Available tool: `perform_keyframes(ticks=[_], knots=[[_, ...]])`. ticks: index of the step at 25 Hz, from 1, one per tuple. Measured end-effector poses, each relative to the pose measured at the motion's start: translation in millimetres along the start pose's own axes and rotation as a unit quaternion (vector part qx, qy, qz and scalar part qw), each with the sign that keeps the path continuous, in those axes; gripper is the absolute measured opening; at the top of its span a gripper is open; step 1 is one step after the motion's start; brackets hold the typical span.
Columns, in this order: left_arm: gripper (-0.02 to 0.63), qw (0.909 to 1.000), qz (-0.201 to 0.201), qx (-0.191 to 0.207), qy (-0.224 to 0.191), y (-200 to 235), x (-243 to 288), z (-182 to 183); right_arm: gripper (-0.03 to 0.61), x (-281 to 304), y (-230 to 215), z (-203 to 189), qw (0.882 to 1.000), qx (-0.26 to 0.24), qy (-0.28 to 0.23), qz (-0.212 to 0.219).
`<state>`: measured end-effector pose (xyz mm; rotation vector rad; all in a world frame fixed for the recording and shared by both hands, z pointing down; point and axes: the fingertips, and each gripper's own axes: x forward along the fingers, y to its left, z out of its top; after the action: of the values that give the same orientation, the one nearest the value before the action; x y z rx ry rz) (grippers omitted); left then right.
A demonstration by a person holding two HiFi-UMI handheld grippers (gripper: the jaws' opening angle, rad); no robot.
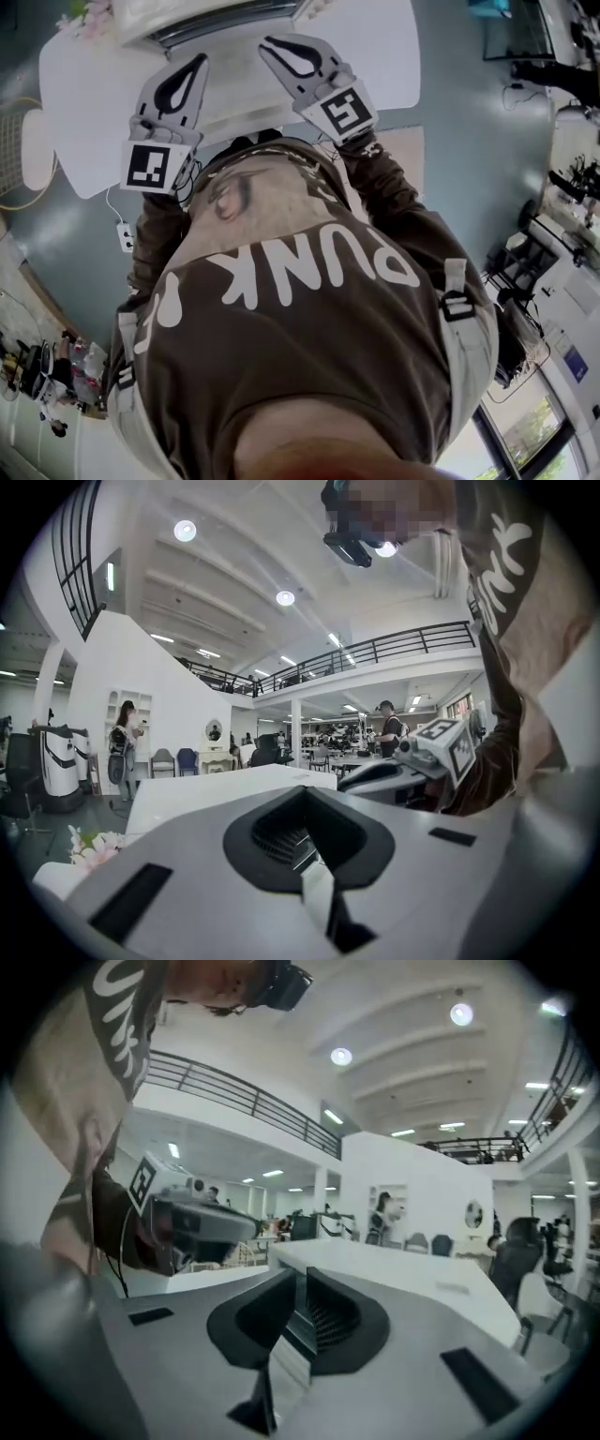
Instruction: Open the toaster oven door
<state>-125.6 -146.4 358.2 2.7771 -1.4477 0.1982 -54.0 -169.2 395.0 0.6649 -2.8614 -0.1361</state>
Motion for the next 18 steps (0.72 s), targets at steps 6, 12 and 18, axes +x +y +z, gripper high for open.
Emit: perform_keyframes(ticks=[6,12,18], knots=[[0.003,0.9997,0.022,0.010,0.003,13,-2,-5,0.009,31,28,38,0.998,-0.034,-0.030,0.046],[0.003,0.9996,0.025,0.007,0.008,17,1,-10,0.008,34,25,30,0.998,-0.028,-0.023,0.047],[0.003,0.9997,0.023,0.008,0.009,14,5,-9,0.008,29,20,26,0.999,-0.018,-0.019,0.039]])
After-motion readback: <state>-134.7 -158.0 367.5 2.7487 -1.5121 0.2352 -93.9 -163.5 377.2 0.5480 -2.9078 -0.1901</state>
